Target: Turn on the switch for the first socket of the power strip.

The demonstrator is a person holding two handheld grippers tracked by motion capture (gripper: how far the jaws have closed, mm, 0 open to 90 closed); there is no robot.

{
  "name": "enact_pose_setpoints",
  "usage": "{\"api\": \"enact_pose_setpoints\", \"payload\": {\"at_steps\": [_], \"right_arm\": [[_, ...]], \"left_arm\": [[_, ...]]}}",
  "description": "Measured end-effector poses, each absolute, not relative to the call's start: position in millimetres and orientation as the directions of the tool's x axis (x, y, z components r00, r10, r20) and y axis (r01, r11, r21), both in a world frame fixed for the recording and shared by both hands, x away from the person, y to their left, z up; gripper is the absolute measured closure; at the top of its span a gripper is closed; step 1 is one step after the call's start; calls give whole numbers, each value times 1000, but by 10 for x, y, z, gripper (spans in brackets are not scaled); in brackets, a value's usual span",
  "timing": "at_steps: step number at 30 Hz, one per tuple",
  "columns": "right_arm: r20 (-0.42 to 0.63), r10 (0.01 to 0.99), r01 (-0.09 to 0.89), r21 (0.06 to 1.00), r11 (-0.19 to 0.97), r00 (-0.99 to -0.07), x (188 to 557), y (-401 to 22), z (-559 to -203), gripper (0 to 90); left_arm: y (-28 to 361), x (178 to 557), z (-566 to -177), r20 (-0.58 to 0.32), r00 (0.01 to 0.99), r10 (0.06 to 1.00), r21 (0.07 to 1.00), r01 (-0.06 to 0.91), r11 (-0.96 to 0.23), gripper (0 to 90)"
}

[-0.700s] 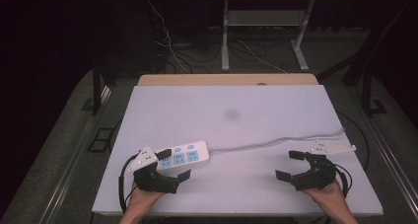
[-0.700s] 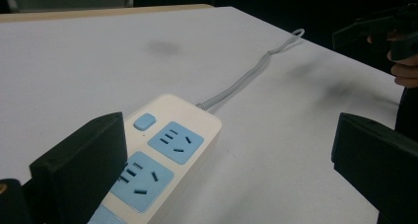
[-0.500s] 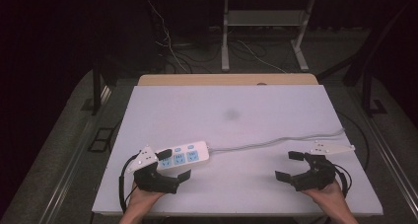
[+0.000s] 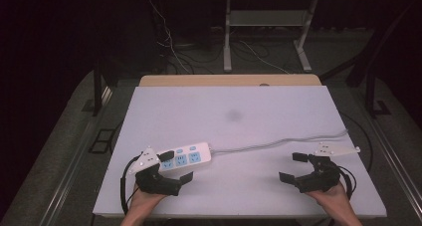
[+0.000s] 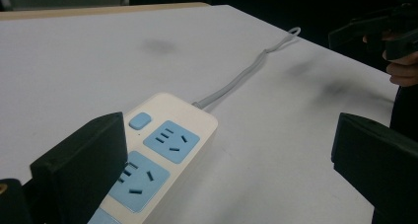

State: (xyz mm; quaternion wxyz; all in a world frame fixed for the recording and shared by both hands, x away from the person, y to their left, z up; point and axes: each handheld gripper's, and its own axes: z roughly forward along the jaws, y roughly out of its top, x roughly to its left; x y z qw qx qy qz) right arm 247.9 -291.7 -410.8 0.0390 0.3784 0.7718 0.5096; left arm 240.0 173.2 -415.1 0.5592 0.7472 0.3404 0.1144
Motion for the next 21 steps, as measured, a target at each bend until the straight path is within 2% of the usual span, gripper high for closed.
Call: {"api": "enact_pose_setpoints", "payload": {"at_steps": [21], "right_arm": [[333, 635, 556, 810, 185, -697, 2455, -2944, -4121, 2]], "left_arm": [[1722, 2409, -4100, -219, 751, 622, 910, 387, -146, 0]]}}
